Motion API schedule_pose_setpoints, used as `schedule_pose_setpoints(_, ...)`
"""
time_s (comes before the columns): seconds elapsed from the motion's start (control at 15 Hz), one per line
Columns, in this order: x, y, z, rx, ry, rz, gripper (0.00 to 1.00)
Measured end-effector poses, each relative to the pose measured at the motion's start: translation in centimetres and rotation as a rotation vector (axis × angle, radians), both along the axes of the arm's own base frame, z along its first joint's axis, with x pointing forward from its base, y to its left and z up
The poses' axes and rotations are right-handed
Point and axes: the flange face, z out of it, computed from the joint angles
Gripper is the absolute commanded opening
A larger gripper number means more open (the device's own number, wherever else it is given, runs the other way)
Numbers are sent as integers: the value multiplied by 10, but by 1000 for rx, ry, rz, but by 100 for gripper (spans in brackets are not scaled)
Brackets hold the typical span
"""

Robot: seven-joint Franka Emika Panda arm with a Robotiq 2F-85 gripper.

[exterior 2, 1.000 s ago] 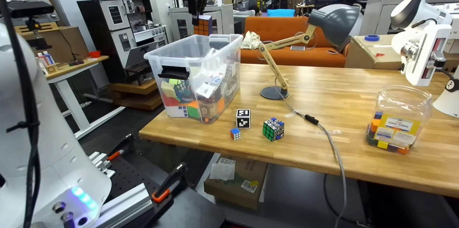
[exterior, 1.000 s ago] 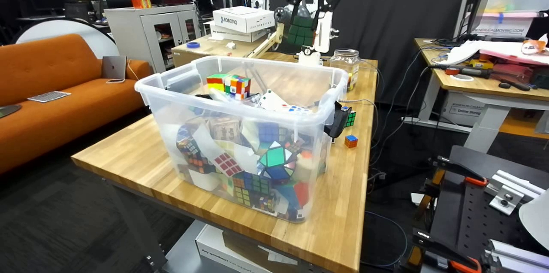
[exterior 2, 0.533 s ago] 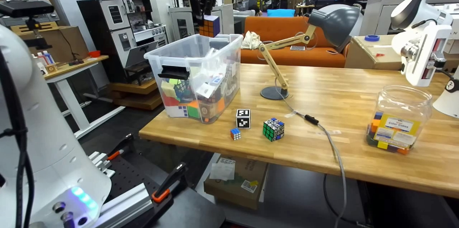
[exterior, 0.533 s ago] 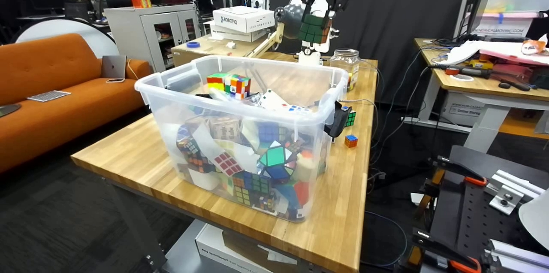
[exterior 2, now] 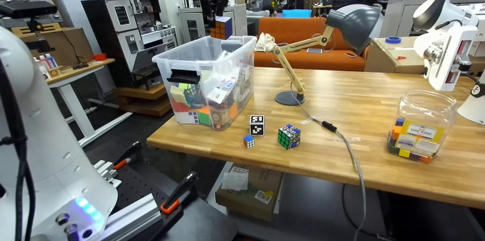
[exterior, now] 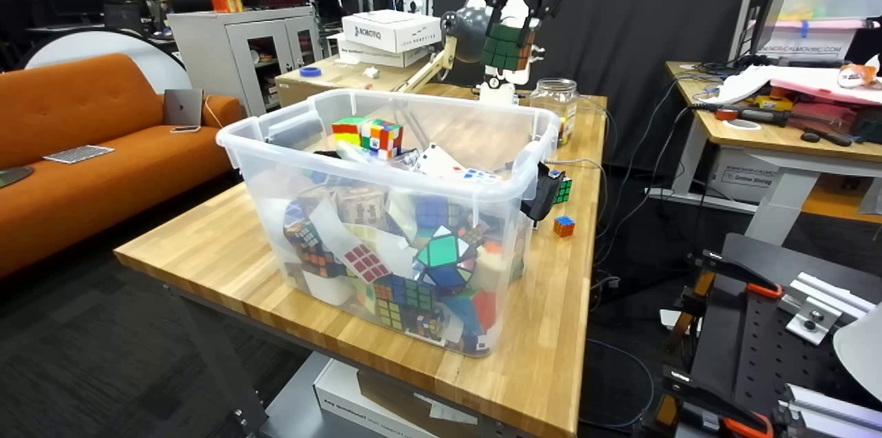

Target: Take out a Rubik's cube from the container on the left and put it on the table, turn off the lamp

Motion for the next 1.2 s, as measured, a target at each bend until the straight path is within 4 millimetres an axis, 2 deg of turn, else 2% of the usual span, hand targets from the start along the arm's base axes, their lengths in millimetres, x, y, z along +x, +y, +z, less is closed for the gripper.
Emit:
schedule_pose_setpoints(0.2, 0, -2, -1, 1, 3, -5, 22)
schedule_pose_setpoints(0.27, 1, -10, -4, 2, 5, -23, 22)
schedule_pose_setpoints(0.4, 2, -42, -9, -2, -9, -100, 22)
schedule_pose_setpoints(0.6, -1, -108, -19, -17, -45, -252, 22)
schedule_pose_setpoints(0.73, -3, -136, -23, -24, -70, -321, 22)
schedule_pose_setpoints(0.8, -3, -142, -25, -25, -80, -342, 22)
schedule_pose_setpoints(0.87, -1, -145, -27, -27, -86, -357, 47)
schedule_pose_setpoints(1.2, 5, -145, -35, -32, -90, -381, 47)
